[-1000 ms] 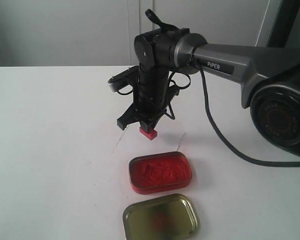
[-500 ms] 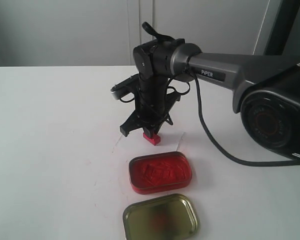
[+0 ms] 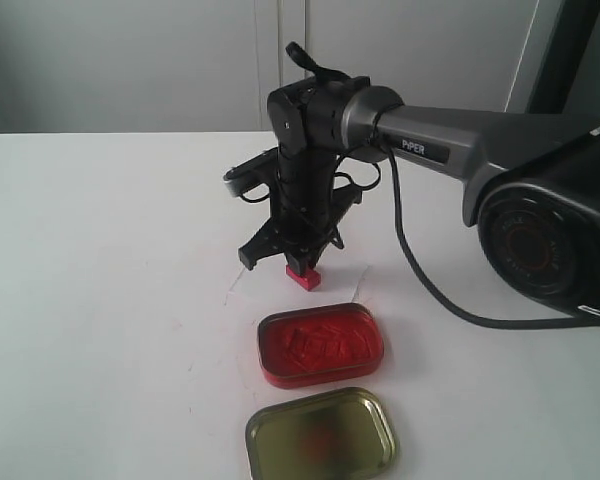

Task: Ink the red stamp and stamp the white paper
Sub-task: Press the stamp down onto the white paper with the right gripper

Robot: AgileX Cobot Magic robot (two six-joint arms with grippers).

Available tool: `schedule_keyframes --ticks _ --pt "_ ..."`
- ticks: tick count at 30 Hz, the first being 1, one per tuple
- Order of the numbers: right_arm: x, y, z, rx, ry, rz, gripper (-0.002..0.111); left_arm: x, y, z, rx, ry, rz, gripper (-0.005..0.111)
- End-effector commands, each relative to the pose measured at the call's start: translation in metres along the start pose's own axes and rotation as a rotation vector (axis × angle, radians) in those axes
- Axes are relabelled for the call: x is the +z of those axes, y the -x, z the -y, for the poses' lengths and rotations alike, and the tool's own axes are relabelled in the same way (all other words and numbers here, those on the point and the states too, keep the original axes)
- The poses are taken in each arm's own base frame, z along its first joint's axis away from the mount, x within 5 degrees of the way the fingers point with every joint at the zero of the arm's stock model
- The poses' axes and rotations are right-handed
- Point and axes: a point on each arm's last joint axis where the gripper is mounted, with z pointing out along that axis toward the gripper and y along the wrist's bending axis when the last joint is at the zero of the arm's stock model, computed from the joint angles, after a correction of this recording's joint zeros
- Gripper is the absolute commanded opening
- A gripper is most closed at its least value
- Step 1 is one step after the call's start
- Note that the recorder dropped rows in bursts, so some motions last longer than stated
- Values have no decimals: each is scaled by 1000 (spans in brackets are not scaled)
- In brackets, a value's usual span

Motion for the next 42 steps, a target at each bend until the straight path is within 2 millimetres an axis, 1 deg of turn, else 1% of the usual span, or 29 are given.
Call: schedule_keyframes --ticks 1,8,17,30,34,39,42 --pt "54 -9 -5 30 52 -87 0 1 -4 0 -2 -1 -22 0" --pt "68 -10 -10 55 94 -104 0 1 -4 0 -2 -1 -22 0" --pt "69 -4 -9 58 86 -32 0 1 -4 0 -2 -1 -22 0" --pt "67 -16 -10 48 94 -167 0 1 -4 0 -2 -1 -22 0" --pt "67 -17 -9 43 86 -175 0 1 -4 0 -2 -1 -22 0" --pt "68 -10 -8 46 79 -105 0 1 -4 0 -2 -1 -22 0" --pt "68 -10 -8 46 78 -99 0 1 -4 0 -2 -1 -22 0"
